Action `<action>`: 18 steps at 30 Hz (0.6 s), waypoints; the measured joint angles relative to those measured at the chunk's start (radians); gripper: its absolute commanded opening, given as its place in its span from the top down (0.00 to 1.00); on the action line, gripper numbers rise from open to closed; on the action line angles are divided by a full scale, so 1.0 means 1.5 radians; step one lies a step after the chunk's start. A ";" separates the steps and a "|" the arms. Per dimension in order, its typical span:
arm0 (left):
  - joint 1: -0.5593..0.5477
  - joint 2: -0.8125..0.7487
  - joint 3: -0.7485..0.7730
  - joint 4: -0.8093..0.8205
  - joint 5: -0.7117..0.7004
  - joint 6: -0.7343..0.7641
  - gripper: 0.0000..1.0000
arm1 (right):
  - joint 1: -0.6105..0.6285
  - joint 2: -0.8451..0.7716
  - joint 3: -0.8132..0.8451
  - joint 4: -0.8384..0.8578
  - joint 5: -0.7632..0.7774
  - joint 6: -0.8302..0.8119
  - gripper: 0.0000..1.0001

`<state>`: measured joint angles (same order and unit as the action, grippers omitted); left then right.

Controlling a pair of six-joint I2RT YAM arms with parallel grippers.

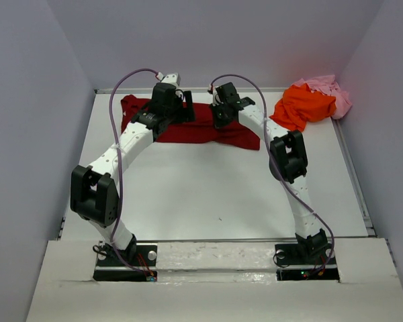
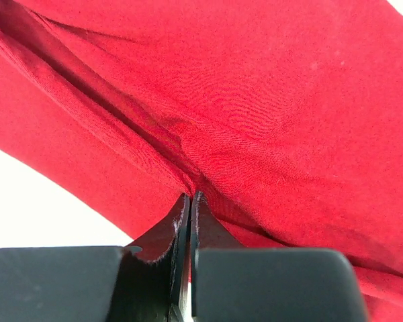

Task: Fold and stack the t-shirts
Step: Fold the other side of the tshirt into a rectangle

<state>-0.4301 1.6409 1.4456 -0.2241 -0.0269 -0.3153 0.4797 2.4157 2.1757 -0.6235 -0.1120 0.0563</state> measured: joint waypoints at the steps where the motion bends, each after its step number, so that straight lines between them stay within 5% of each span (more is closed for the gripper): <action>1: 0.000 0.000 0.000 -0.001 0.000 0.000 0.14 | 0.000 -0.003 0.000 0.000 0.002 0.000 1.00; 8: 0.000 0.000 0.000 -0.003 0.003 0.000 0.14 | 0.000 -0.005 0.007 -0.011 0.011 -0.001 1.00; 11: 0.000 0.000 0.000 -0.003 0.004 0.000 0.14 | 0.000 -0.004 0.025 -0.022 0.017 -0.006 0.80; 18: 0.000 0.000 0.000 -0.003 0.011 0.000 0.14 | 0.000 -0.001 0.035 -0.025 0.022 -0.008 0.70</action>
<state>-0.4297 1.6413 1.4456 -0.2287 -0.0101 -0.3153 0.4797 2.4145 2.2284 -0.6605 -0.0784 0.0441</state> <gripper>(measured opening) 0.862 0.264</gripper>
